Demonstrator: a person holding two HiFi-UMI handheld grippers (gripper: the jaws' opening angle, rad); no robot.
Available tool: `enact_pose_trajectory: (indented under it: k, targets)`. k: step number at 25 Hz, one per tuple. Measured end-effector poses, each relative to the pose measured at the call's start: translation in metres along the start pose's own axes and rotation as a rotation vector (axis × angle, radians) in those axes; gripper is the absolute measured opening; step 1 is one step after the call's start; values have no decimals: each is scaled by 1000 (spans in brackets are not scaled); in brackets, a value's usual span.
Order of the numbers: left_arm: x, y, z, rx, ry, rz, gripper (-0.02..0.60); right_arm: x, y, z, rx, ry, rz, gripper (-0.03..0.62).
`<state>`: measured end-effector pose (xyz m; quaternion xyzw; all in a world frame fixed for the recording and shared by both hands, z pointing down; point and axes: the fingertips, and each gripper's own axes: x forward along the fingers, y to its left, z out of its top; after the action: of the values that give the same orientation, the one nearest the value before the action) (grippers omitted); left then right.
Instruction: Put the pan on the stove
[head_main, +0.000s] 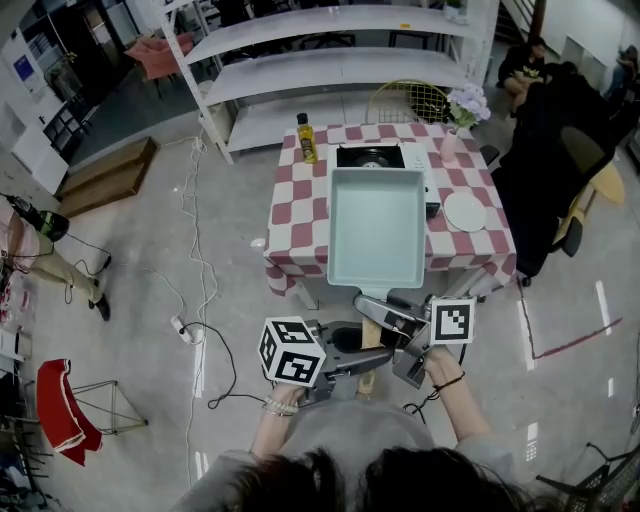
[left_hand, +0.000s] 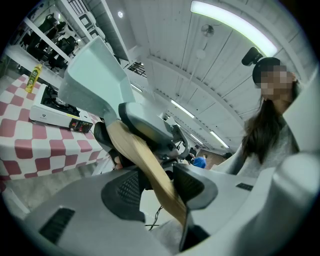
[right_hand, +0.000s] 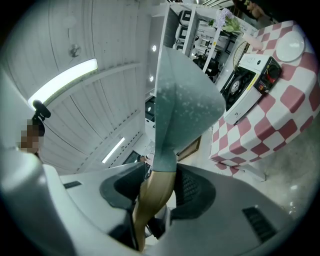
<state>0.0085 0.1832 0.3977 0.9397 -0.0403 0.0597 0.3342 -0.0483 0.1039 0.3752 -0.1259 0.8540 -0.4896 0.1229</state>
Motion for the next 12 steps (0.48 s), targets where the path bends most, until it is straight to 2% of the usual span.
enact_pose_trajectory:
  k: [12]
  targets:
    - [-5, 47, 37, 3, 21, -30, 189, 26, -28, 48, 6, -38, -7, 178]
